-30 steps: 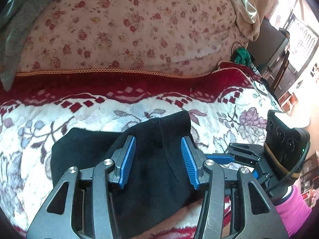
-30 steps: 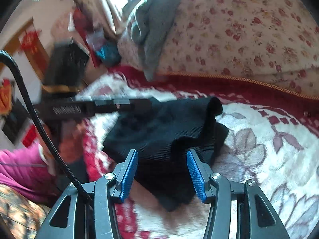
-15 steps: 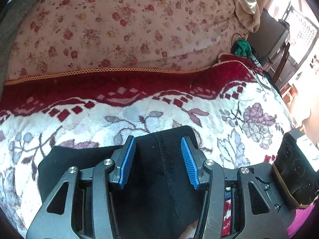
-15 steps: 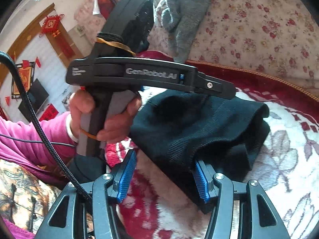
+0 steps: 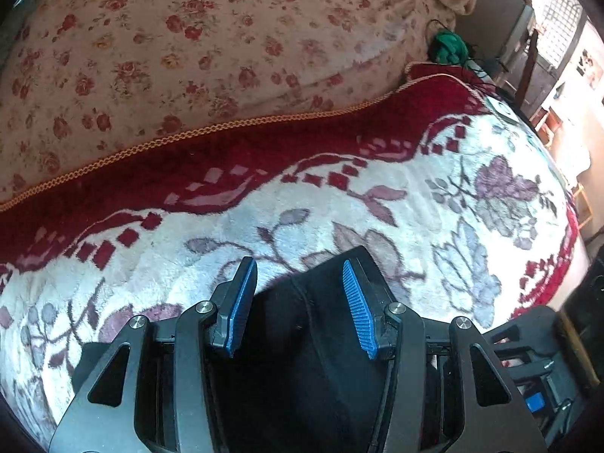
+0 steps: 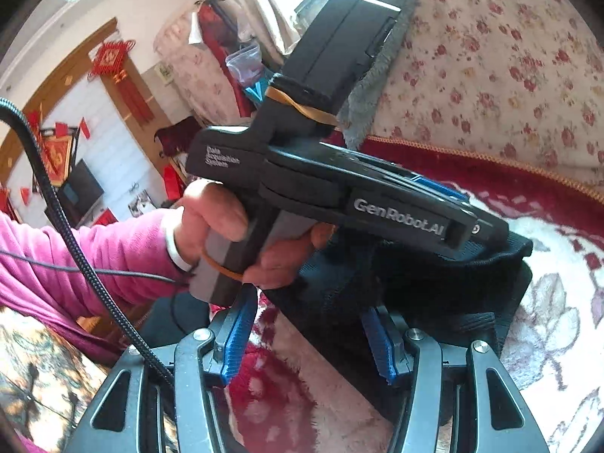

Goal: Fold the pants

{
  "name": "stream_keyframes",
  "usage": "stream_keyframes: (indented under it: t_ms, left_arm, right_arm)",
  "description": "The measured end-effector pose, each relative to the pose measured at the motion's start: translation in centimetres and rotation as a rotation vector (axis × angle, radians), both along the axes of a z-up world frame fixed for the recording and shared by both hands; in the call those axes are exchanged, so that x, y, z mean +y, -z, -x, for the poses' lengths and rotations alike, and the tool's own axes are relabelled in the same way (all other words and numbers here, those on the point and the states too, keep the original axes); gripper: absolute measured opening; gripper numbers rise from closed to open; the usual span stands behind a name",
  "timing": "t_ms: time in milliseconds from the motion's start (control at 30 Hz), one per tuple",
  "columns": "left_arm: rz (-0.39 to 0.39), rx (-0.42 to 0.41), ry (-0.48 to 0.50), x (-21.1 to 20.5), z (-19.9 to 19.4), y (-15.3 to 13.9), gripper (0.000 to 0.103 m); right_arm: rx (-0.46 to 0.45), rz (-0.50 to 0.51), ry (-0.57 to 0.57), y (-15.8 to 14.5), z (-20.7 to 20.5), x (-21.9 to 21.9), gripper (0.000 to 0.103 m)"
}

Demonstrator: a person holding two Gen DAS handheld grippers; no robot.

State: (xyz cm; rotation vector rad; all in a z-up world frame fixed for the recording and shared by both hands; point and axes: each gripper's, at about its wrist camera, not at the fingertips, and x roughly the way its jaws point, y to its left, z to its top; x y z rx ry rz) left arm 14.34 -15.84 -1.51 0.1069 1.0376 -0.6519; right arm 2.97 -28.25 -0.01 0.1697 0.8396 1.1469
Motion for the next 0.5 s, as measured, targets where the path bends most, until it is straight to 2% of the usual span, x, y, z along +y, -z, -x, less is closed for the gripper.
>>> stream_keyframes:
  t_ms: [100,200,300,400,467,500]
  left_arm:
    - [0.011,0.020,-0.003,0.1,-0.4,0.5,0.047]
    - [0.011,0.027,-0.002,0.2,-0.5,0.9,0.047]
    - [0.019,0.044,-0.009,0.3,-0.8,1.2,0.047]
    - [0.022,0.053,-0.012,0.4,-1.1,1.2,0.047]
    - [0.020,0.051,-0.014,0.5,-1.1,1.2,0.049]
    - [0.020,0.049,-0.013,0.6,-1.2,1.2,0.049]
  right_arm:
    - [-0.019,0.052,0.035,-0.5,0.1,-1.3,0.054]
    - [-0.034,0.059,0.094,-1.1,-0.6,-3.7,0.054]
    - [-0.066,0.134,0.138,-1.3,-1.5,-4.8,0.054]
    - [-0.014,0.116,0.109,-0.3,-2.7,-4.8,0.058]
    - [0.014,0.147,0.079,0.6,-3.1,-3.8,0.058]
    - [0.019,0.161,0.067,0.8,-3.0,-3.3,0.062]
